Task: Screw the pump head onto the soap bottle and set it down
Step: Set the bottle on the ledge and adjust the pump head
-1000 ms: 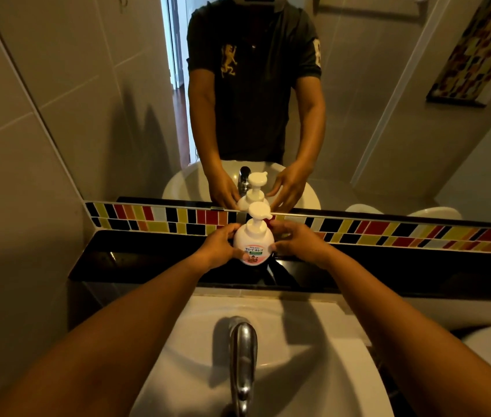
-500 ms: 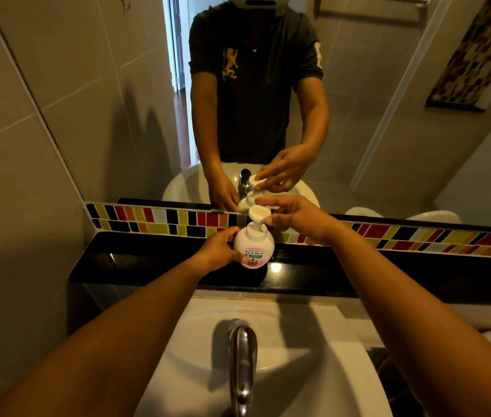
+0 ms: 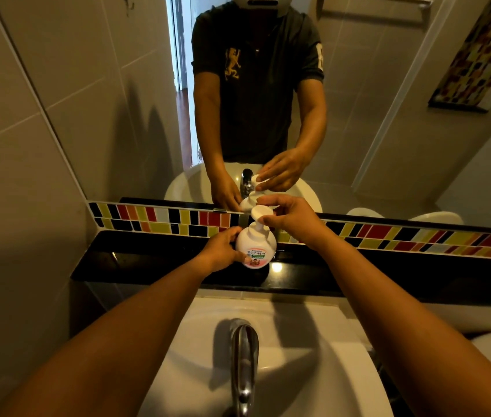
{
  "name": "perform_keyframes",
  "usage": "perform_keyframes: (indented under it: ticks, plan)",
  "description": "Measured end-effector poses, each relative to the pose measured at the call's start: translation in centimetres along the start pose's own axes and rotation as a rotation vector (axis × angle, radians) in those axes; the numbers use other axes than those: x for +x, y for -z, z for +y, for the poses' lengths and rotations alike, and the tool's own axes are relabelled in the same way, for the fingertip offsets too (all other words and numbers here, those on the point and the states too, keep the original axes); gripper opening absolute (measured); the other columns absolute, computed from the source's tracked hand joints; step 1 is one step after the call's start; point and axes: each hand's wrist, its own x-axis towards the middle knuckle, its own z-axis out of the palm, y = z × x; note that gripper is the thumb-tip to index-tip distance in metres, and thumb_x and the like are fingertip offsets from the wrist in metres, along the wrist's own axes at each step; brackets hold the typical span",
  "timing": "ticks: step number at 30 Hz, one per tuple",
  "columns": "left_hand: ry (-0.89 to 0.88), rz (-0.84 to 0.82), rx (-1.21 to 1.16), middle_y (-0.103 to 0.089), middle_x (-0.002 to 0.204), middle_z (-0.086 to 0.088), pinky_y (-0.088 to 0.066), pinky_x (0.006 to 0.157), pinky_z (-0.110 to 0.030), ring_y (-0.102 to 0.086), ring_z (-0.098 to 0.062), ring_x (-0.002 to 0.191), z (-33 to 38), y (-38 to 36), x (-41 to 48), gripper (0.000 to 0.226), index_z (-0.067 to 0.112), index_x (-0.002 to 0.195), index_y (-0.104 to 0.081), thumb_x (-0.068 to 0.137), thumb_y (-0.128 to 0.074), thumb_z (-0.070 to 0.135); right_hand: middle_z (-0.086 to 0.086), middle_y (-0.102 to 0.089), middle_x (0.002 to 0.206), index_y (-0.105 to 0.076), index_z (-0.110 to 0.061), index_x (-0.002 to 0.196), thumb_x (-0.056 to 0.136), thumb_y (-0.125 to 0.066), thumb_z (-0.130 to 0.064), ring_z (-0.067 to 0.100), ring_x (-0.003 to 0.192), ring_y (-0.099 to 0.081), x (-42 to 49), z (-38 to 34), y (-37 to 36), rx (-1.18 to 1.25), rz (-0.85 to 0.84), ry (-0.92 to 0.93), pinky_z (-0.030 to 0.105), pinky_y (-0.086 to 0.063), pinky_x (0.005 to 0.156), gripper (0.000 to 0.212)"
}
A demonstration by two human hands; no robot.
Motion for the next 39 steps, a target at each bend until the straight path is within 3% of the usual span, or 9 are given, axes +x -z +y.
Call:
perform_keyframes:
  ticks: [5, 10, 16, 20, 23, 25, 30, 33, 39]
  plan:
    - [0.007, 0.023, -0.014, -0.059, 0.135, -0.009, -0.051, 0.100, -0.049, -0.056, -0.028, 0.125, -0.1, -0.2, -0.1, 0.071, 0.013, 0.133, -0.051, 0.071, -0.081, 0.001, 0.008, -0.067, 0.116, -0.065, -0.018, 0.121, 0.083, -0.074, -0.012, 0.028, 0.104, -0.066, 0.0, 0.1, -0.4, 0.000, 0.042, -0.017, 0.041, -0.057, 0.090, 0.040]
    - [-0.004, 0.022, 0.006, -0.061, 0.133, -0.009, -0.052, 0.098, -0.050, -0.058, -0.028, 0.123, 0.1, -0.2, -0.2, 0.065, 0.016, 0.129, -0.053, 0.071, -0.081, 0.003, 0.009, -0.059, 0.128, -0.065, -0.017, 0.119, 0.083, -0.073, -0.011, 0.023, 0.109, -0.062, -0.1, -0.2, -1.0, -0.031, 0.061, 0.008, 0.023, -0.055, 0.078, 0.037]
    - [-0.008, 0.002, 0.005, -0.062, 0.130, -0.009, -0.054, 0.096, -0.049, -0.059, -0.028, 0.119, 0.1, 0.1, -0.3, 0.062, 0.016, 0.127, -0.054, 0.072, -0.080, 0.002, 0.001, -0.058, 0.127, -0.048, -0.026, 0.141, 0.085, -0.072, -0.011, 0.017, 0.107, -0.060, -0.6, -0.9, 0.2, -0.186, -0.192, -0.002, 0.027, -0.051, 0.088, 0.063]
    - [-0.009, -0.006, 0.022, -0.062, 0.131, -0.009, -0.053, 0.096, -0.050, -0.059, -0.028, 0.121, 0.2, 0.1, -0.2, 0.061, 0.017, 0.126, -0.055, 0.073, -0.080, 0.002, -0.002, -0.062, 0.110, -0.042, -0.029, 0.146, 0.092, -0.063, -0.012, 0.007, 0.089, -0.061, -1.0, -0.9, 0.8, -0.181, -0.230, -0.043, 0.022, -0.050, 0.079, 0.061]
    - [-0.014, -0.012, 0.027, -0.062, 0.132, -0.009, -0.053, 0.097, -0.049, -0.058, -0.028, 0.122, 0.1, 0.1, -0.2, 0.063, 0.015, 0.129, -0.053, 0.073, -0.080, 0.002, 0.005, -0.064, 0.121, -0.043, -0.027, 0.146, 0.093, -0.061, -0.009, 0.012, 0.098, -0.063, -1.1, -1.0, 1.2, -0.170, -0.246, -0.042, 0.031, -0.052, 0.092, 0.059]
    - [-0.015, -0.010, 0.018, -0.061, 0.132, -0.009, -0.052, 0.098, -0.049, -0.057, -0.027, 0.123, 0.1, 0.1, -0.2, 0.066, 0.015, 0.131, -0.052, 0.073, -0.080, 0.002, 0.008, -0.063, 0.126, -0.045, -0.024, 0.144, 0.092, -0.060, -0.006, 0.015, 0.102, -0.063, -1.1, -1.1, 1.2, -0.167, -0.240, -0.030, 0.032, -0.051, 0.094, 0.057]
    - [-0.018, -0.012, -0.007, -0.061, 0.133, -0.010, -0.051, 0.100, -0.048, -0.057, -0.028, 0.123, 0.1, 0.0, -0.3, 0.064, 0.013, 0.130, -0.053, 0.073, -0.078, -0.002, 0.006, -0.066, 0.112, -0.050, -0.017, 0.141, 0.090, -0.063, -0.003, 0.009, 0.084, -0.062, -1.3, -0.9, 1.0, -0.112, -0.183, -0.024, 0.021, -0.051, 0.078, 0.054]
    - [-0.019, -0.015, -0.005, -0.061, 0.133, -0.010, -0.052, 0.099, -0.048, -0.057, -0.027, 0.123, 0.1, 0.0, -0.3, 0.063, 0.014, 0.129, -0.053, 0.074, -0.078, -0.001, 0.005, -0.065, 0.110, -0.051, -0.015, 0.140, 0.089, -0.064, -0.003, 0.008, 0.083, -0.062, -1.4, -0.9, 0.9, -0.076, -0.144, -0.028, 0.018, -0.051, 0.073, 0.053]
    - [-0.016, -0.016, -0.002, -0.062, 0.131, -0.010, -0.053, 0.097, -0.048, -0.058, -0.028, 0.121, 0.0, 0.1, -0.2, 0.063, 0.013, 0.129, -0.053, 0.073, -0.079, 0.000, 0.011, -0.064, 0.128, -0.054, -0.013, 0.137, 0.085, -0.069, -0.005, 0.015, 0.102, -0.063, -1.4, -0.4, 0.6, -0.009, -0.092, -0.037, 0.028, -0.052, 0.090, 0.055]
